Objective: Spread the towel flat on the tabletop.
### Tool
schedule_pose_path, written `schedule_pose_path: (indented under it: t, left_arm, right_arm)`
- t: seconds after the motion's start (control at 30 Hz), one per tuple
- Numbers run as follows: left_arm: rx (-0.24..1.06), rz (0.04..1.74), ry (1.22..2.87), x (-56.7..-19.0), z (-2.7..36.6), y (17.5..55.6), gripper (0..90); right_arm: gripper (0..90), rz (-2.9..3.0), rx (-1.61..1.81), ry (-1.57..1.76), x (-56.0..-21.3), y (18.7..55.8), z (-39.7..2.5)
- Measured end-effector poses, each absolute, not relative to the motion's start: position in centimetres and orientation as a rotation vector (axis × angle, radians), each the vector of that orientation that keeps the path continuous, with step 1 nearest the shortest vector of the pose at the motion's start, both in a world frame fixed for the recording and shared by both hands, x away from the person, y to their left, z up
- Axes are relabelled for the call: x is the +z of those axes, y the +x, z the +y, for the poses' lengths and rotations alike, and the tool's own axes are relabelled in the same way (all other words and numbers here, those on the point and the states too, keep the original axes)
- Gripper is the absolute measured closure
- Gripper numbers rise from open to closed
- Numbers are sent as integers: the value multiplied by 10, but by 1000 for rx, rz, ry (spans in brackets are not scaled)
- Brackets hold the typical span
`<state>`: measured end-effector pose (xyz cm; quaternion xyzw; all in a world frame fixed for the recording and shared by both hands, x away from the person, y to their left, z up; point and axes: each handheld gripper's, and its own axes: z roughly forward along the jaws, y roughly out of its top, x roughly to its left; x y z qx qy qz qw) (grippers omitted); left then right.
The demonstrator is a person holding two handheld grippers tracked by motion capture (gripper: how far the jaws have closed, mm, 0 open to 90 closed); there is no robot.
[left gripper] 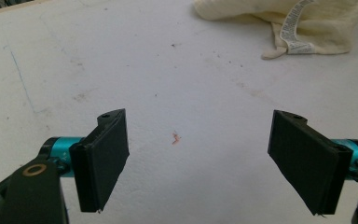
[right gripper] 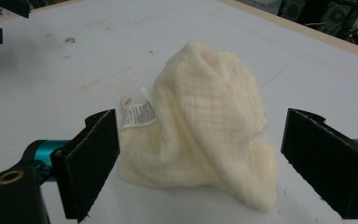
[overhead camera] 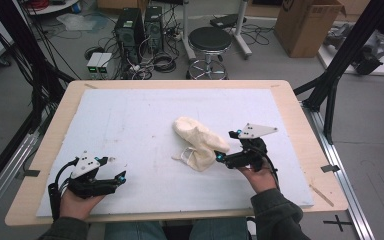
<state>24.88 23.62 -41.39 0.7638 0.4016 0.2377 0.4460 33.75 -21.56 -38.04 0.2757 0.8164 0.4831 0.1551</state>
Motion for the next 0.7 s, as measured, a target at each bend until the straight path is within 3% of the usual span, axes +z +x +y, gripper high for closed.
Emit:
schedule_pose_path:
  t: [0.33,0.37,0.43,0.63,0.7]
  left_arm:
    - [581,979,1899,-414,235,251,206]
    - [581,977,1900,-414,235,251,206]
    - [582,980,1901,-414,235,251,207]
    - [582,987,1900,-415,237,252,206]
    - [579,983,1900,-415,236,252,206]
  right_arm:
    - [191,2396,1331,751,-381,360,-177]
    - [242,2422,1301,751,-385,367,-171]
    - [251,2429,1283,753,-388,370,-168]
    - [427,2511,1185,808,-412,391,-156]
    - [449,2513,1177,821,-414,393,-155]
